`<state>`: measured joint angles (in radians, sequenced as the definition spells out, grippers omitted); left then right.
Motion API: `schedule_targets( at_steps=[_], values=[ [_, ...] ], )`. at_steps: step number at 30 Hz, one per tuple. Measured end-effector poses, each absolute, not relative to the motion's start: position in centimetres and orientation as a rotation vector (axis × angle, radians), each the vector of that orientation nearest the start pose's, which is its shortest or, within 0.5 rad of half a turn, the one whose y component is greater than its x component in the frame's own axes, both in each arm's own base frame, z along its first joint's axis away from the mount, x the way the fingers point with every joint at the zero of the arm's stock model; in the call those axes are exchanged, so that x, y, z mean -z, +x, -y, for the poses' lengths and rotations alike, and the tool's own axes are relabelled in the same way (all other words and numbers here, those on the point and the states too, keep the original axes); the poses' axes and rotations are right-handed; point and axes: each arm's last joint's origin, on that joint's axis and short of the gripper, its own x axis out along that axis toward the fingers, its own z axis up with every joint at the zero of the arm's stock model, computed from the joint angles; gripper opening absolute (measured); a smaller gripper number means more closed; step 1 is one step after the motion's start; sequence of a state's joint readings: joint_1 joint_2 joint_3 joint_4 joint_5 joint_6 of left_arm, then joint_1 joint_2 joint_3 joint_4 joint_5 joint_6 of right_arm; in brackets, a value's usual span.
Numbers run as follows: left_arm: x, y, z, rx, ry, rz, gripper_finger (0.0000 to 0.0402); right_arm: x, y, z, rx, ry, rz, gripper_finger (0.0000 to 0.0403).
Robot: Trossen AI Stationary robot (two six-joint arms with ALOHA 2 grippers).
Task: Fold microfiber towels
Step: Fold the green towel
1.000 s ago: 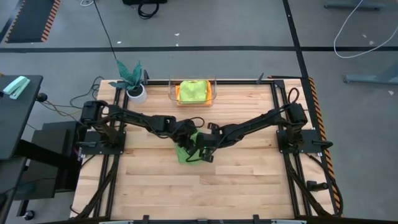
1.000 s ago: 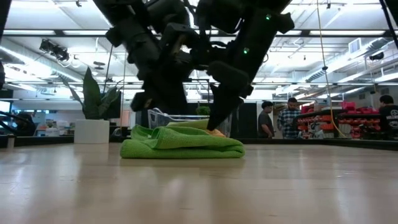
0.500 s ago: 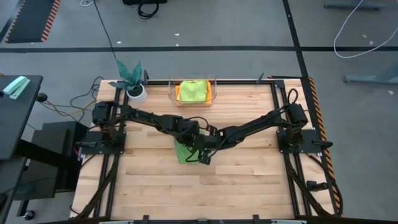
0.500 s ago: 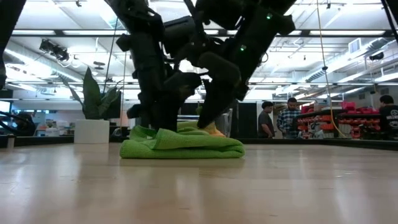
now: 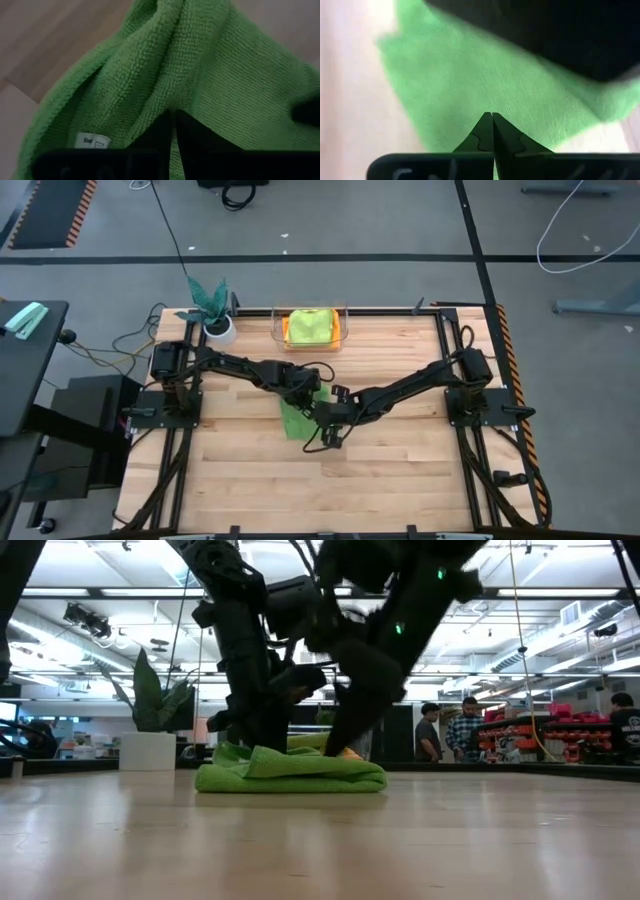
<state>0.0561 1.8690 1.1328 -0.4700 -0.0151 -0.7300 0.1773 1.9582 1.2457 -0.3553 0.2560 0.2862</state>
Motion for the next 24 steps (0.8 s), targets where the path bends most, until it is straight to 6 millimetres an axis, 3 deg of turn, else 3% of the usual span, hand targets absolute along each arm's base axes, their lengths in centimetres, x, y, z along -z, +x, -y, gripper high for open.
schedule_targets(
  at_steps=[7, 24],
  values=[
    [-14.3, 35.0, -2.2, -0.519, -0.649, -1.155, 0.0028, -12.2, 39.4, -6.3, 0.228, 0.030, -1.040, 0.0000],
    [-14.4, 34.5, -4.4, -0.553, -0.632, -1.172, 0.0023, -12.3, 39.3, -6.4, 0.228, 0.097, -1.040, 0.0000]
  ],
)
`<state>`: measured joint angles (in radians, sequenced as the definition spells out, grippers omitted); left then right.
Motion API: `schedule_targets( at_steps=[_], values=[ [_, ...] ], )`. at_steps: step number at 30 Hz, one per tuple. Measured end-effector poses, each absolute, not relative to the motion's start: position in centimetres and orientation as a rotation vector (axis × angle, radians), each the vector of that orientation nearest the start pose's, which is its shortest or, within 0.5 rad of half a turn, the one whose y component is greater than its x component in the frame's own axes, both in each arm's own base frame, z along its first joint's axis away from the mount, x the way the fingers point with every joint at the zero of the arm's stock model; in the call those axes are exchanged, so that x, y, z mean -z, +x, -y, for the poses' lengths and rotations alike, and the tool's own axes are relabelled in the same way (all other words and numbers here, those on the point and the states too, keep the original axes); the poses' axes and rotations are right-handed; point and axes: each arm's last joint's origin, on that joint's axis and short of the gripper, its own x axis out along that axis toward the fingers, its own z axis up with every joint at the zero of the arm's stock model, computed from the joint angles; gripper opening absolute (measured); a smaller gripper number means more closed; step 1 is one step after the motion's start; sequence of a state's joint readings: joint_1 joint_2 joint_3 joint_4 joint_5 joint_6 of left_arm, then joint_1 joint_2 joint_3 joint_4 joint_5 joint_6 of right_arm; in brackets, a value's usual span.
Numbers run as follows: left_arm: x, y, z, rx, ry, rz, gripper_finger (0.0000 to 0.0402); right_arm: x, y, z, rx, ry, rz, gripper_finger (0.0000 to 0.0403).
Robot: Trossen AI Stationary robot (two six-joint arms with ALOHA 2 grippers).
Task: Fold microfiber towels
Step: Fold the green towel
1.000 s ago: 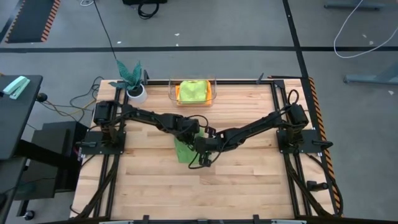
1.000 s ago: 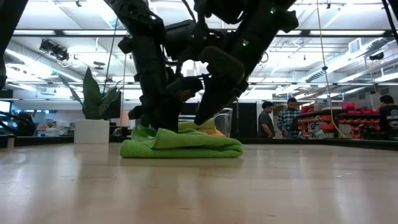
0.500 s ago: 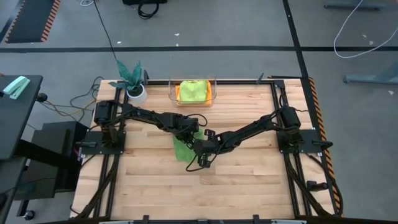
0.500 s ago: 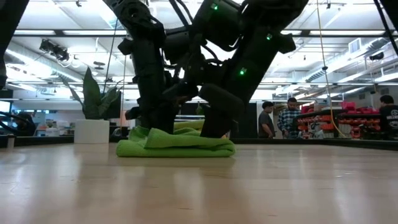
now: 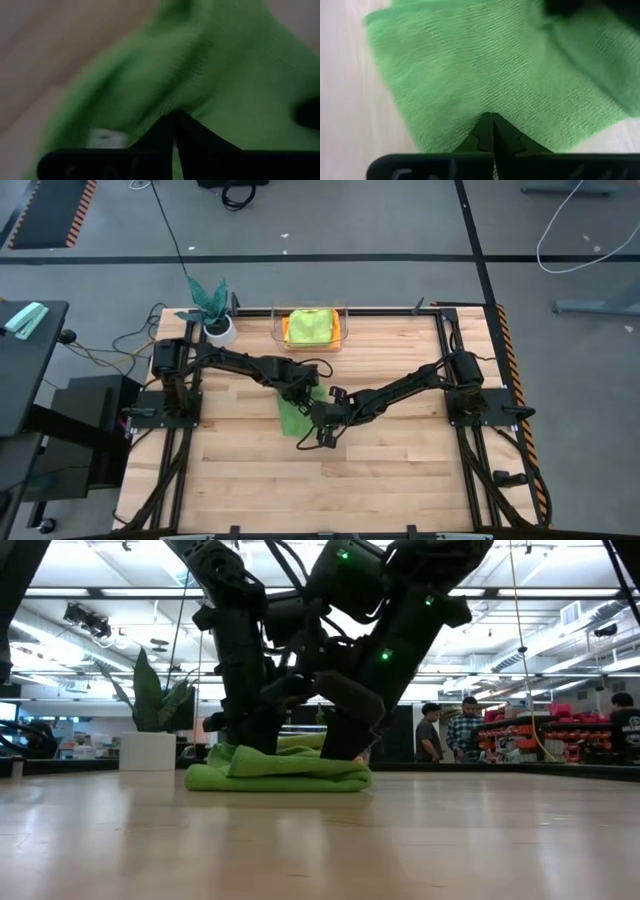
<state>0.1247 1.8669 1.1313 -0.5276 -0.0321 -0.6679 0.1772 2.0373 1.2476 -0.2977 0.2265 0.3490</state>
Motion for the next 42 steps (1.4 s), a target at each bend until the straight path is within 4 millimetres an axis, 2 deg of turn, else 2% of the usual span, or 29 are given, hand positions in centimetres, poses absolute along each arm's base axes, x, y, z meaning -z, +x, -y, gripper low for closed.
schedule_targets(
  at_steps=[6, 9, 15, 21, 24, 32, 38, 42],
  values=[
    [-15.9, 33.5, -6.2, -0.666, -0.608, -1.138, 0.0030, -12.2, 39.1, -7.3, 0.195, 0.086, -1.054, 0.0000],
    [-17.4, 33.2, -7.0, -0.664, -0.604, -1.086, 0.0031, -12.2, 39.1, -7.6, 0.188, 0.085, -1.050, 0.0000],
    [-18.4, 32.5, -8.2, -0.677, -0.596, -1.061, 0.0021, -12.1, 39.1, -7.6, 0.193, 0.099, -1.048, 0.0000],
    [-21.8, 31.7, -5.9, -0.588, -0.581, -0.988, 0.0017, -12.2, 39.1, -7.6, 0.204, 0.111, -1.041, 0.0000],
    [-22.5, 31.7, -4.3, -0.536, -0.561, -0.982, 0.0021, -12.1, 39.2, -7.6, 0.209, 0.109, -1.035, 0.0000],
    [-21.0, 32.7, -1.3, -0.433, -0.529, -1.050, 0.0020, -12.1, 39.2, -7.7, 0.228, 0.087, -1.019, 0.0000],
    [-19.5, 33.2, -0.4, -0.401, -0.486, -1.102, 0.0017, -12.1, 39.1, -8.0, 0.240, 0.066, -1.009, 0.0000],
    [-19.2, 33.8, 0.4, -0.336, -0.497, -1.083, 0.0022, -12.1, 39.1, -8.2, 0.243, 0.066, -1.007, 0.0000]
  ],
)
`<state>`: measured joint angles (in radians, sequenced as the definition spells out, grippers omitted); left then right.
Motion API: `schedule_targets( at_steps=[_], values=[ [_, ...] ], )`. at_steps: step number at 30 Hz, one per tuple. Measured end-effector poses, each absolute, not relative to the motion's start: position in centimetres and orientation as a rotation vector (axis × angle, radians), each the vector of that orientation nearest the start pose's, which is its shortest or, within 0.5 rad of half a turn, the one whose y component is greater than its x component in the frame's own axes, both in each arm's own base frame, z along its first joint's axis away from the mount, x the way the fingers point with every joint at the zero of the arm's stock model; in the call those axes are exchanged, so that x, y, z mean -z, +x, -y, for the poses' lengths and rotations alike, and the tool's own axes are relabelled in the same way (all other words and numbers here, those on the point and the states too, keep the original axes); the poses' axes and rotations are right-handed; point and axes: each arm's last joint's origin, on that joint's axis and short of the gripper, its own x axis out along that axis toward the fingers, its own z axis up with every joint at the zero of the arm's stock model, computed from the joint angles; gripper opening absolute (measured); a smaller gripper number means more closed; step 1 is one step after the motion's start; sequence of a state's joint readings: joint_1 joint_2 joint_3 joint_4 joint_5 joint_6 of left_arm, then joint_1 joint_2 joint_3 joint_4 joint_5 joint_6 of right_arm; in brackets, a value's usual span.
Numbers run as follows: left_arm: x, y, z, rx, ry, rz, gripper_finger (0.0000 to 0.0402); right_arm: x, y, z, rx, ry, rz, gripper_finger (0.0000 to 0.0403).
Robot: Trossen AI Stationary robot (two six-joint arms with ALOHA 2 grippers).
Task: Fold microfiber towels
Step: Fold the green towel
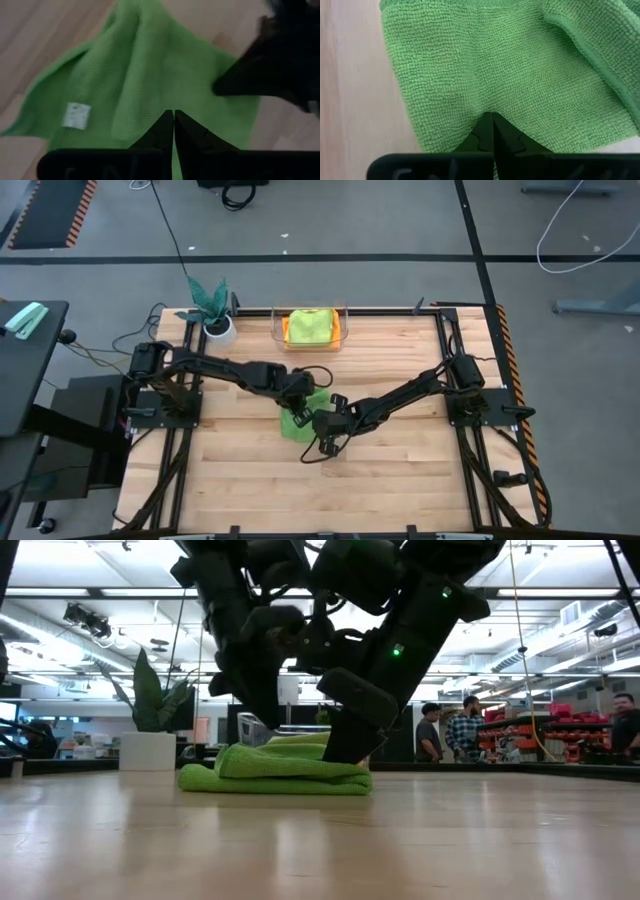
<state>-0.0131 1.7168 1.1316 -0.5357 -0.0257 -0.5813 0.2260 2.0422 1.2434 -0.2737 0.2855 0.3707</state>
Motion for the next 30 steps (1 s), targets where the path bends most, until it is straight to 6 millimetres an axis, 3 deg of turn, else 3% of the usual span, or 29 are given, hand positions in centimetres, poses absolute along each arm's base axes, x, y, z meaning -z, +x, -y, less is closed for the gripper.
schedule_targets(
  at_steps=[13, 30],
  values=[
    [-19.0, 33.7, 1.0, -0.311, -0.496, -1.111, 0.0013, -12.2, 39.0, -8.8, 0.267, 0.037, -0.990, 0.0000],
    [-16.9, 34.6, 1.1, -0.275, -0.497, -1.154, 0.0013, -12.2, 38.8, -9.5, 0.274, 0.018, -0.974, 0.0000]
  ],
)
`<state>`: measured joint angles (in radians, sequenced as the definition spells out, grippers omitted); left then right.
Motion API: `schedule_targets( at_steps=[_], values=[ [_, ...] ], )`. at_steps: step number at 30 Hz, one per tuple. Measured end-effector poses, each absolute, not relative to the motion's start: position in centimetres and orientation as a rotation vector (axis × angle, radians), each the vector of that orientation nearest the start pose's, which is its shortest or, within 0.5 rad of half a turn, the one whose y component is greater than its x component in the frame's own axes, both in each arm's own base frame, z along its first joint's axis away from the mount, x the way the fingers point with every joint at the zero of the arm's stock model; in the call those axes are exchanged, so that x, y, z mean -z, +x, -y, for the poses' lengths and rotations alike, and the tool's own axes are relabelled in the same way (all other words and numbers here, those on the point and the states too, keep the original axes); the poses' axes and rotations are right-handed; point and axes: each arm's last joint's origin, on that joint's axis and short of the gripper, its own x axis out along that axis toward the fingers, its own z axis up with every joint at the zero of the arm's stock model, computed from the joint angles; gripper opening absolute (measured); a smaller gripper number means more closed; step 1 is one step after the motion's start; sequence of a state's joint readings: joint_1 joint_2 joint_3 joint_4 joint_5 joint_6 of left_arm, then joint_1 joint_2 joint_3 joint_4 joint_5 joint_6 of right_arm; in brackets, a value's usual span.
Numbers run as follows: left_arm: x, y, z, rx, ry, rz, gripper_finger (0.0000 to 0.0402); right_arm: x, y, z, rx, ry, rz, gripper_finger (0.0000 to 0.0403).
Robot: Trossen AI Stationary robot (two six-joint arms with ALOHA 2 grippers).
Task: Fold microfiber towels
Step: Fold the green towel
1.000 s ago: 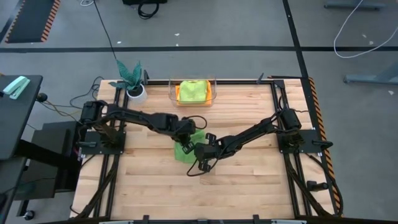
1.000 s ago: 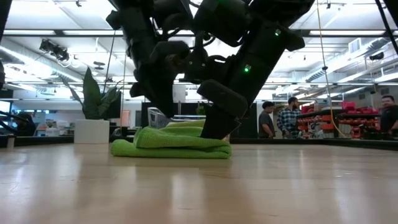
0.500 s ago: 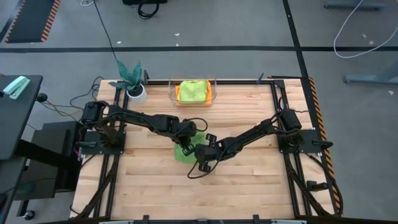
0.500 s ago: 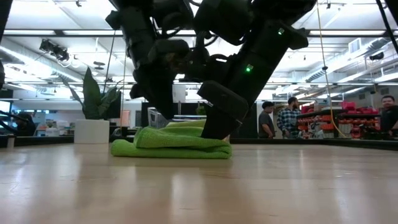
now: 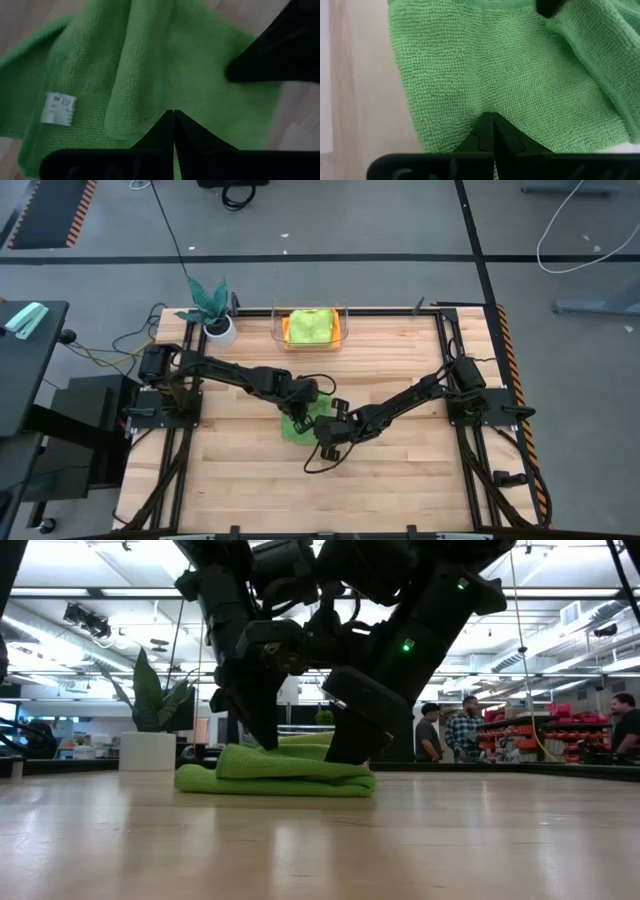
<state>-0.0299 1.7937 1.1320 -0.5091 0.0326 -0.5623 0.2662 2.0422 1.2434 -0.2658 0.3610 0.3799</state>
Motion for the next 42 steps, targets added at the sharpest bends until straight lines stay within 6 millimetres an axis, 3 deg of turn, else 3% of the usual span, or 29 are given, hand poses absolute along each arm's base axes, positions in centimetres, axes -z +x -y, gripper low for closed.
schedule_targets(
  at_steps=[23, 31, 42],
  values=[
    [-16.1, 34.8, -0.3, -0.366, -0.555, -1.159, 0.0026, -12.2, 38.7, -9.8, 0.380, 0.148, -0.933, 0.0000],
    [-15.1, 35.1, -2.1, -0.436, -0.532, -1.141, 0.0019, -12.6, 38.9, -10.0, 0.389, 0.143, -0.905, 0.0000],
    [-15.5, 34.7, -4.8, -0.524, -0.547, -1.116, 0.0018, -12.5, 38.7, -10.3, 0.387, 0.156, -0.913, 0.0000]
  ],
)
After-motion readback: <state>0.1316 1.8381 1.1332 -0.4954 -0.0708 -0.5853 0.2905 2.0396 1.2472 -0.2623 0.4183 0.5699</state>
